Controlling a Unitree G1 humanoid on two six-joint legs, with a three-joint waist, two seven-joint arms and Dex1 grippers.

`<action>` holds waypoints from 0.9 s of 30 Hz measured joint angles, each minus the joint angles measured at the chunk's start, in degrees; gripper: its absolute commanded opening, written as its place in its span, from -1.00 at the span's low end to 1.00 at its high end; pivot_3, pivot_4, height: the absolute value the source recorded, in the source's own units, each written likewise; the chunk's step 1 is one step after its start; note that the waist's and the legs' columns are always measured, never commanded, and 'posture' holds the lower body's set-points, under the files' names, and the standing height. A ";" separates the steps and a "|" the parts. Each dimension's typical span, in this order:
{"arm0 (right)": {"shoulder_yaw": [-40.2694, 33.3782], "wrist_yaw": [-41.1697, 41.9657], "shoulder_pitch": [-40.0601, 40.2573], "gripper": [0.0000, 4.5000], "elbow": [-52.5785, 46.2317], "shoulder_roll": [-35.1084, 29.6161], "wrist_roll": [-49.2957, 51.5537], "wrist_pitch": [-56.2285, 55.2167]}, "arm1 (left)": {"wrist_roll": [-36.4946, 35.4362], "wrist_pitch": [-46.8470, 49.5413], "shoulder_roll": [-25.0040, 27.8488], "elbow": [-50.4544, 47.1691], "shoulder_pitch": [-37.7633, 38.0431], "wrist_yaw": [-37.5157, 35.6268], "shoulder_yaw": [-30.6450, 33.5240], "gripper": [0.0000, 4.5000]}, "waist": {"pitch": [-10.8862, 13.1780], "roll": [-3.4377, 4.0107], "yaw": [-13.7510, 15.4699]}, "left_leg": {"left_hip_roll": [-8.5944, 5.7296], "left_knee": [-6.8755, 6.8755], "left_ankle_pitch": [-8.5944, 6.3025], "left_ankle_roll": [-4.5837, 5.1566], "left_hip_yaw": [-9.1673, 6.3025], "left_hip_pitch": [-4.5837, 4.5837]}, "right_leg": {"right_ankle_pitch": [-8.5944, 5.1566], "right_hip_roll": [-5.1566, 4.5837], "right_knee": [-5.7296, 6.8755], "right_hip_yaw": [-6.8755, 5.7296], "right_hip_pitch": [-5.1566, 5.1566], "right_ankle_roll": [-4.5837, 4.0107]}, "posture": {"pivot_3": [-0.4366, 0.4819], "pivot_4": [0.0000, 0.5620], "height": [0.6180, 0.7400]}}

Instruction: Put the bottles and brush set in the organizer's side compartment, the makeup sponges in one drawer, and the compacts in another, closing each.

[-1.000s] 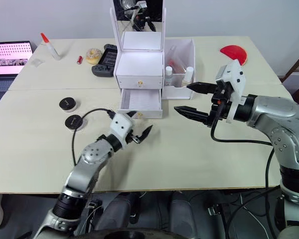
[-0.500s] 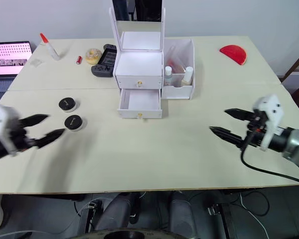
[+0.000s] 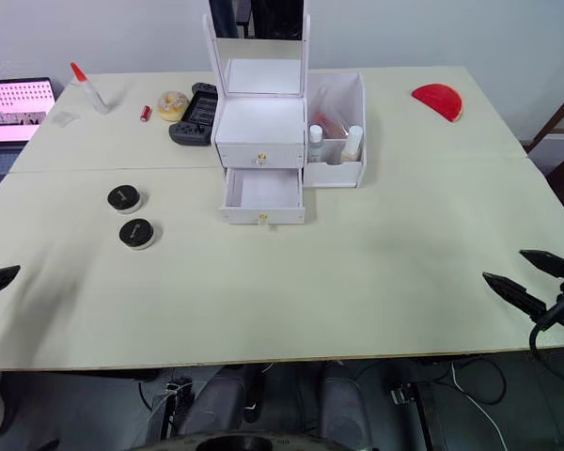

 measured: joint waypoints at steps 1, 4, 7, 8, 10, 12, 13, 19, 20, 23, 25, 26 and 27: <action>0.01 -0.09 -0.01 1.00 -0.01 0.00 0.00 -0.17 | 0.00 -0.13 0.42 0.03 -0.31 0.00 -0.01 0.99 | 0.00 0.01 -0.08 | 0.02 -0.01 0.00 0.00 0.01 0.01 | 0.01 0.01 0.00 0.00 0.00 -0.01 | -0.05 -0.47 0.97; 0.52 -0.81 -0.45 1.00 -0.34 0.30 0.00 -0.55 | -0.08 -0.02 0.80 -0.29 -0.98 0.00 -0.48 0.99 | -0.01 0.02 -0.34 | 0.02 -0.07 0.00 -0.01 0.04 0.03 | 0.05 0.01 0.00 -0.01 -0.01 -0.06 | -0.05 -0.47 0.97; 1.05 -1.70 -0.78 1.00 -1.59 0.47 0.04 -0.21 | -0.41 0.91 0.55 -1.88 -0.99 0.36 -0.68 0.99 | -0.01 0.02 -0.93 | 0.02 -0.13 -0.01 -0.01 0.06 0.03 | 0.14 0.01 -0.01 -0.01 -0.03 -0.20 | -0.05 -0.47 0.97; 1.40 -2.06 -0.88 1.00 -2.87 0.47 0.21 0.40 | -0.70 1.97 0.23 -3.48 -1.01 0.84 -0.72 0.99 | -0.01 0.02 -1.04 | 0.01 -0.14 -0.01 -0.01 0.06 0.04 | 0.15 0.01 0.00 -0.01 -0.03 -0.20 | -0.05 -0.47 0.97; 2.45 -2.79 -1.45 1.00 -7.12 0.46 1.54 2.56 | -2.01 4.88 -0.92 -8.25 -1.41 2.34 -1.67 0.99 | -0.01 0.02 -1.10 | 0.01 -0.15 0.00 0.00 0.06 0.06 | 0.16 0.01 0.05 -0.01 -0.03 -0.18 | -0.05 -0.47 0.97; 3.88 -4.74 -4.55 1.00 -13.19 0.02 5.41 6.94 | -3.30 8.40 -3.81 -15.32 -1.25 5.64 -2.99 0.99 | -0.02 0.06 -1.29 | 0.02 -0.15 0.01 0.02 0.09 0.10 | 0.22 0.02 0.07 0.01 -0.03 -0.16 | -0.05 -0.47 0.97; 5.18 -6.00 -6.87 1.00 -16.08 -0.40 7.55 9.11 | -3.96 9.97 -5.72 -18.67 -1.15 7.64 -3.56 0.99 | -0.03 0.09 -1.62 | 0.04 -0.15 0.05 0.09 0.14 0.13 | 0.27 0.02 0.07 0.02 -0.03 -0.15 | -0.05 -0.47 0.97; 18.81 -13.83 -26.16 1.00 -27.82 -1.39 15.59 17.77 | -4.88 15.95 -18.59 -35.63 -0.51 23.27 -8.97 0.99 | -0.04 -0.15 -1.57 | 0.07 -0.14 0.06 0.13 0.15 0.11 | 0.35 0.14 0.03 -0.06 -0.05 -0.12 | -0.05 -0.47 0.97; 23.74 -15.11 -32.01 1.00 -27.73 0.03 15.23 18.64 | -4.08 16.45 -22.40 -38.59 0.07 27.44 -9.76 0.99 | -0.04 -0.14 -1.74 | 0.02 -0.12 0.06 0.14 0.24 0.13 | 0.37 0.13 0.04 0.00 -0.06 -0.08 | -0.05 -0.47 0.97; 33.77 -15.65 -40.49 1.00 -27.72 2.56 13.87 19.12 | -2.91 17.36 -29.06 -43.16 0.62 34.61 -13.76 0.99 | -0.05 -0.30 -0.99 | 0.00 0.11 0.05 0.15 0.18 0.03 | 0.44 0.18 0.06 -0.06 -0.03 -0.03 | -0.05 -0.47 0.97; 37.90 -14.91 -43.80 1.00 -26.18 3.75 12.35 19.06 | -1.15 18.03 -30.91 -44.05 1.54 38.90 -14.58 0.99 | -0.06 -0.34 -0.38 | -0.05 0.27 0.03 0.18 0.10 -0.01 | 0.45 0.17 0.06 -0.13 0.05 -0.05 | -0.05 -0.47 0.97; 38.78 -14.52 -44.27 1.00 -25.48 3.94 12.04 19.04 | -0.58 18.09 -31.43 -44.22 1.24 40.36 -14.86 0.99 | -0.06 -0.34 0.07 | -0.05 0.33 0.03 0.19 0.14 0.00 | 0.48 0.15 0.05 -0.12 0.07 -0.07 | -0.05 -0.47 0.97; 39.94 -13.83 -44.87 1.00 -24.63 4.02 11.58 18.98 | 0.17 18.29 -31.79 -44.47 0.91 42.22 -15.57 0.99 | -0.06 -0.35 0.40 | -0.05 0.38 0.03 0.20 0.16 0.00 | 0.51 0.15 0.04 -0.12 0.10 -0.10 | -0.05 -0.47 0.97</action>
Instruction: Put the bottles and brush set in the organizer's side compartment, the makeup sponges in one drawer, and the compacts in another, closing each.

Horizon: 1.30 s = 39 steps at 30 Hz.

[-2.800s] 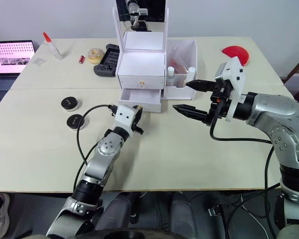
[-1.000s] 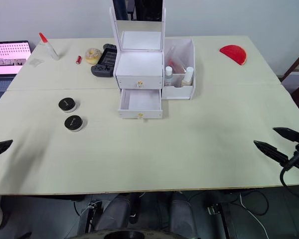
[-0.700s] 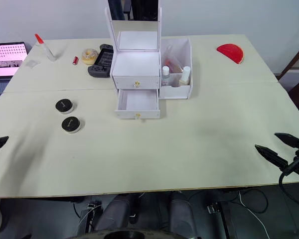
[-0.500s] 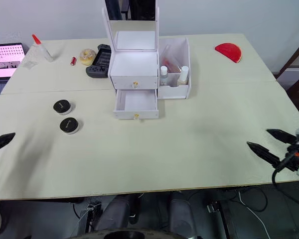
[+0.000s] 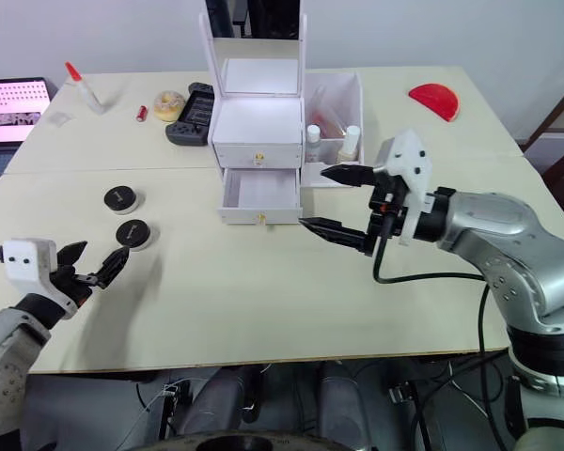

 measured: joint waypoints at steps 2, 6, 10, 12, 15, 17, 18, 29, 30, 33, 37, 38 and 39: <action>2.00 1.26 -1.35 1.00 1.03 0.41 -1.03 -0.57 | 1.58 0.34 -0.76 -0.05 -1.06 2.53 -1.37 0.99 | 0.00 0.00 0.17 | -0.02 0.03 0.00 0.00 0.01 0.01 | 0.02 -0.01 0.00 0.00 0.02 -0.01 | -0.05 -0.47 0.97; 4.28 3.22 -3.62 1.00 3.03 0.82 -2.58 -1.34 | 2.45 0.34 -1.98 0.69 -3.83 4.74 -3.93 0.99 | -0.02 -0.01 -0.05 | 0.00 -0.01 0.00 0.01 0.02 0.02 | 0.05 0.05 0.02 0.00 -0.03 0.04 | -0.05 -0.47 0.97; 5.71 3.82 -5.01 1.00 4.70 1.84 -4.33 -1.67 | 2.25 0.42 -2.22 2.44 -5.81 4.52 -6.91 0.99 | -0.02 -0.01 -0.18 | 0.04 -0.05 0.00 0.01 0.04 0.02 | 0.06 0.12 0.02 0.02 -0.06 0.04 | -0.05 -0.47 0.97; 5.77 3.92 -5.01 1.00 4.82 2.34 -4.52 -1.65 | 2.32 0.42 -2.20 4.15 -6.28 4.36 -7.68 0.99 | -0.02 0.00 -0.17 | 0.04 -0.05 0.00 0.01 0.05 0.02 | 0.06 0.13 0.02 0.03 -0.07 0.04 | -0.05 -0.47 0.97; 5.80 3.82 -5.08 1.00 4.79 2.77 -4.89 -1.58 | 3.18 0.38 -1.93 7.86 -8.58 4.39 -8.87 0.99 | -0.02 0.00 0.01 | 0.03 -0.02 0.01 0.01 0.05 0.03 | 0.06 0.12 0.03 0.01 -0.04 0.04 | -0.05 -0.47 0.97; 5.84 3.58 -5.27 1.00 4.74 3.13 -4.89 -1.52 | 3.82 0.26 -1.67 9.91 -10.03 4.38 -9.87 0.99 | -0.02 0.00 0.02 | 0.01 -0.01 0.01 0.01 0.05 0.03 | 0.07 0.10 0.03 0.02 -0.03 0.05 | -0.05 -0.47 0.97; 5.84 3.44 -5.27 1.00 4.74 3.21 -4.89 -1.45 | 4.16 0.14 -1.64 10.74 -10.68 4.37 -10.08 0.99 | -0.02 -0.01 -0.03 | 0.01 -0.01 0.01 0.01 0.05 0.03 | 0.07 0.10 0.02 0.02 -0.03 0.05 | -0.05 -0.47 0.97; 5.35 1.46 -4.74 1.00 3.62 3.36 -4.80 -0.71 | 7.13 -1.96 -0.93 17.29 -15.86 3.44 -13.37 0.99 | -0.02 0.01 -0.10 | 0.02 -0.03 0.01 0.01 0.04 0.03 | 0.15 0.11 0.04 0.03 -0.06 0.18 | -0.05 -0.47 0.97; 5.27 1.28 -4.74 1.00 3.52 3.46 -4.74 -0.66 | 7.32 -1.96 -0.92 17.50 -16.14 3.46 -13.45 0.99 | -0.02 0.01 -0.06 | 0.02 -0.03 0.01 0.01 0.04 0.03 | 0.15 0.11 0.04 0.03 -0.06 0.19 | -0.05 -0.47 0.97; 4.81 0.59 -4.65 1.00 2.91 4.50 -3.68 -0.27 | 8.07 -2.11 -0.50 18.19 -16.72 3.39 -13.80 0.99 | -0.02 0.01 -0.08 | 0.02 -0.02 0.01 0.01 0.04 0.03 | 0.18 0.11 0.03 0.03 -0.05 0.24 | -0.05 -0.47 0.97; 3.36 0.05 -4.07 1.00 2.88 4.96 -3.02 0.07 | 8.26 -2.68 -0.50 18.73 -16.98 3.45 -13.80 0.99 | -0.02 0.01 -0.08 | 0.02 -0.03 0.01 0.01 0.04 0.03 | 0.18 0.11 0.02 0.03 -0.06 0.24 | -0.05 -0.47 0.97; 3.05 0.02 -3.98 1.00 2.88 4.97 -2.95 0.07 | 8.27 -2.91 -0.50 19.01 -17.10 3.44 -13.80 0.88 | -0.02 0.00 -0.08 | 0.02 -0.03 0.01 0.01 0.04 0.03 | 0.18 0.11 0.03 0.03 -0.06 0.24 | -0.05 -0.47 0.97; 2.89 0.01 -3.83 1.00 2.89 4.98 -2.90 0.07 | 8.27 -3.05 -0.50 19.23 -17.21 3.42 -13.80 0.76 | -0.02 0.01 -0.08 | 0.02 -0.03 0.01 0.01 0.04 0.03 | 0.18 0.11 0.03 0.03 -0.06 0.24 | -0.05 -0.47 0.97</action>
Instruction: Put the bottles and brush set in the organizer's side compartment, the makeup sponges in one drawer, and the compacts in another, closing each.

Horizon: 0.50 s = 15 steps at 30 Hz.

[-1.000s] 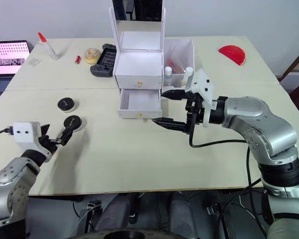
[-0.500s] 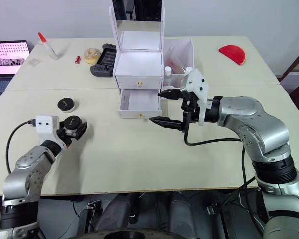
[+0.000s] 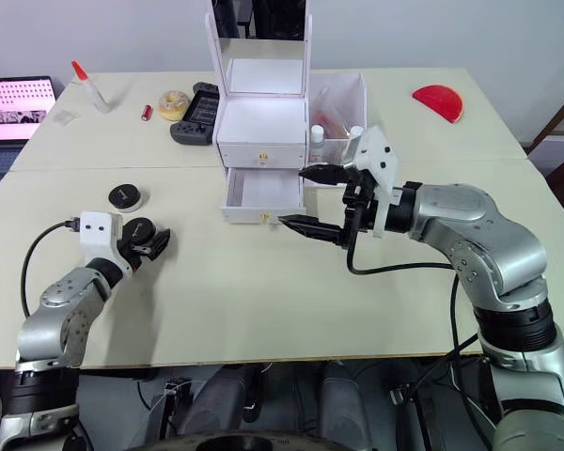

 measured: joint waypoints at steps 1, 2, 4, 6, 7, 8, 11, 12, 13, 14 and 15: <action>0.00 0.00 0.20 1.00 0.00 0.04 0.03 0.00 | -0.01 -0.16 0.00 0.23 -0.05 -0.05 0.00 0.62 | 0.00 0.00 -0.02 | 0.00 0.00 0.00 0.00 0.00 0.00 | 0.00 0.00 0.00 0.00 0.00 0.00 | -0.05 -0.47 0.97; 0.00 -0.01 0.43 1.00 0.01 0.13 0.08 0.00 | -0.01 -0.33 0.01 0.35 -0.06 -0.08 0.02 0.38 | 0.00 0.00 -0.02 | 0.00 -0.01 0.00 0.00 0.00 0.00 | 0.00 0.00 0.00 0.00 0.00 0.00 | -0.05 -0.47 0.97; 0.00 -0.01 0.81 1.00 0.01 0.29 0.24 0.00 | -0.05 -0.63 0.01 0.36 -0.11 -0.27 0.04 0.20 | 0.00 0.00 -0.02 | 0.00 0.00 0.00 0.00 0.00 0.00 | 0.00 0.00 0.00 0.00 0.00 0.00 | -0.05 -0.47 0.97; 0.01 -0.04 0.95 1.00 0.01 0.42 0.29 0.00 | -0.08 -1.24 0.01 0.36 -0.13 -0.71 0.04 0.20 | 0.00 0.00 -0.02 | 0.00 0.00 0.00 0.00 0.00 0.00 | 0.00 0.00 0.00 0.00 0.00 -0.01 | -0.05 -0.47 0.97; 0.01 -0.07 0.95 1.00 0.01 0.42 0.29 -0.01 | -0.08 -1.43 0.01 0.36 -0.22 -0.94 0.04 0.20 | 0.00 0.00 -0.01 | 0.00 0.00 0.00 0.00 0.00 0.00 | -0.01 0.00 0.00 0.00 0.00 -0.01 | -0.05 -0.47 0.97; 0.01 -0.13 0.95 1.00 0.01 0.44 0.29 -0.01 | -0.09 -1.60 0.01 0.36 -0.30 -1.17 0.04 0.20 | 0.00 0.00 0.00 | 0.00 0.00 0.00 0.00 0.00 0.00 | -0.01 0.00 0.00 0.00 0.00 -0.02 | -0.05 -0.47 0.97; 0.01 -0.44 0.97 1.00 0.01 0.49 0.31 -0.01 | -0.18 -1.88 0.05 0.34 -0.67 -1.54 0.04 0.20 | 0.00 0.00 -0.01 | 0.00 0.00 0.00 0.00 0.01 0.00 | -0.01 0.00 0.00 0.00 0.00 -0.01 | -0.05 -0.47 0.97; 0.00 -0.50 1.02 1.00 0.01 0.49 0.32 -0.01 | -0.24 -1.87 0.09 0.31 -0.98 -1.82 0.04 0.20 | 0.00 0.00 0.01 | 0.00 0.00 0.00 0.00 0.00 0.00 | 0.00 0.00 0.00 0.00 0.00 -0.01 | -0.05 -0.47 0.97; -0.02 -0.57 1.15 1.00 0.01 0.49 0.32 0.00 | -0.31 -1.81 0.20 0.19 -1.55 -2.27 -0.02 0.20 | 0.00 0.00 0.06 | 0.00 0.00 0.00 0.00 0.00 0.00 | -0.01 0.00 0.00 0.00 0.00 -0.01 | -0.05 -0.47 0.97; 0.00 -0.66 1.22 1.00 0.01 0.50 0.33 0.00 | -0.38 -1.78 0.44 -0.20 -2.35 -2.80 -0.15 0.20 | 0.00 0.00 0.11 | 0.00 0.01 0.00 0.00 0.00 -0.01 | -0.01 0.00 0.00 0.00 0.00 -0.01 | -0.05 -0.47 0.97; -0.02 -0.73 1.24 1.00 0.01 0.50 0.33 0.00 | -0.61 -1.71 0.88 -0.91 -3.20 -3.38 -0.45 0.20 | 0.00 0.00 0.09 | 0.00 0.01 0.00 0.00 0.01 -0.01 | 0.00 0.00 0.00 0.00 0.00 -0.01 | -0.05 -0.47 0.97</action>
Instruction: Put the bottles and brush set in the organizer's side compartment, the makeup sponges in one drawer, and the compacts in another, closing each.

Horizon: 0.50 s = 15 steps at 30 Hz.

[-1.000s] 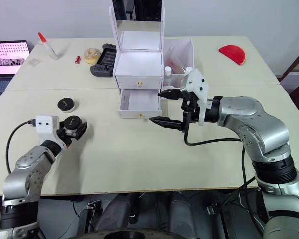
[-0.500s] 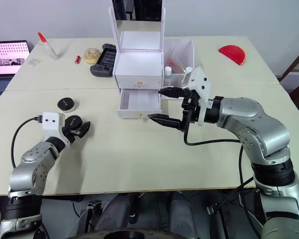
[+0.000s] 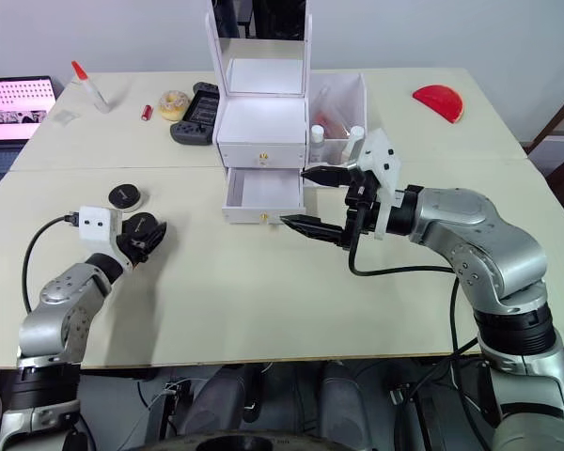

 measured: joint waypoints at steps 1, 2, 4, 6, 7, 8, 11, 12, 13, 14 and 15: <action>-0.03 -0.18 0.02 1.00 0.00 0.00 0.00 0.00 | -0.41 0.24 0.36 -0.71 -1.40 -0.85 -0.42 0.20 | 0.00 0.00 0.03 | -0.01 0.00 0.00 0.00 0.00 0.00 | 0.00 0.00 0.00 0.00 0.01 0.00 | -0.05 -0.47 0.97; -0.01 -0.30 0.04 1.00 -0.01 0.02 0.02 0.00 | -0.77 0.36 0.43 -1.45 -2.62 -1.47 -0.83 0.20 | 0.00 0.00 0.02 | -0.01 0.00 0.00 0.00 0.00 0.00 | -0.01 -0.01 -0.01 0.00 0.01 -0.02 | -0.05 -0.47 0.97; -0.11 -0.84 0.45 1.00 -0.06 0.01 0.01 0.04 | -1.70 1.37 0.39 -2.09 -7.31 -4.06 -3.41 0.20 | 0.00 0.00 0.15 | -0.05 0.01 0.01 0.01 0.02 -0.01 | 0.02 -0.01 0.00 -0.01 0.03 0.04 | -0.05 -0.47 0.97; -0.05 -1.39 0.95 1.00 -0.41 0.12 0.01 0.10 | -3.46 2.44 -0.38 -2.01 -12.43 -6.88 -6.15 0.20 | 0.00 0.00 0.07 | -0.06 0.04 0.01 0.01 0.11 -0.02 | 0.05 -0.01 -0.01 -0.02 0.04 0.09 | -0.05 -0.47 0.97; -0.04 -1.78 1.37 1.00 -0.78 0.14 0.00 0.11 | -4.89 3.36 -1.18 -1.81 -15.37 -8.77 -7.50 0.20 | 0.00 0.00 0.00 | -0.06 0.04 0.01 0.01 0.12 -0.02 | 0.06 -0.01 -0.01 -0.01 0.04 0.10 | -0.05 -0.47 0.97; 0.05 -2.03 1.47 1.00 -1.06 0.34 0.00 0.16 | -5.93 3.83 -1.66 -1.83 -17.13 -9.94 -8.59 0.20 | 0.00 0.00 -0.10 | -0.06 0.03 0.01 0.01 0.12 -0.02 | 0.06 -0.01 -0.02 -0.01 0.04 0.11 | -0.05 -0.47 0.97; 0.04 -2.87 1.62 1.00 -1.67 0.80 0.01 0.27 | -7.37 4.43 -2.19 -0.55 -19.80 -13.69 -11.55 0.20 | 0.00 0.01 -1.35 | -0.08 -0.04 -0.01 0.06 0.12 0.04 | 0.07 0.04 0.00 0.07 0.02 0.14 | -0.05 -0.47 0.97; -0.11 -3.20 1.90 1.00 -1.86 0.79 -0.01 0.30 | -7.16 4.28 -2.20 0.93 -19.95 -14.55 -12.31 0.20 | 0.00 0.02 -1.70 | -0.06 -0.06 -0.01 0.06 0.12 0.05 | 0.08 0.10 0.00 0.07 -0.01 0.14 | -0.05 -0.47 0.97; -0.25 -3.60 2.45 1.00 -2.18 0.78 -0.02 0.34 | -6.68 4.02 -2.31 3.32 -20.64 -15.36 -13.48 0.20 | 0.00 0.02 -1.76 | -0.07 -0.05 -0.01 0.07 0.12 0.05 | 0.08 0.13 0.04 0.06 -0.01 0.15 | -0.05 -0.47 0.97; -0.17 -4.12 2.83 1.00 -2.38 0.93 -0.01 0.46 | -5.69 3.59 -2.69 6.50 -21.69 -16.06 -14.89 0.20 | 0.00 0.02 -1.71 | -0.07 -0.04 -0.01 0.07 0.13 0.04 | 0.08 0.16 0.06 0.04 -0.02 0.15 | -0.05 -0.47 0.97; -0.14 -4.31 2.91 1.00 -2.61 0.99 -0.01 0.52 | -5.27 3.18 -2.73 7.75 -22.02 -16.38 -15.64 0.20 | 0.00 0.02 -1.70 | -0.07 -0.04 -0.01 0.07 0.14 0.04 | 0.08 0.15 0.06 0.04 -0.02 0.15 | -0.05 -0.47 0.97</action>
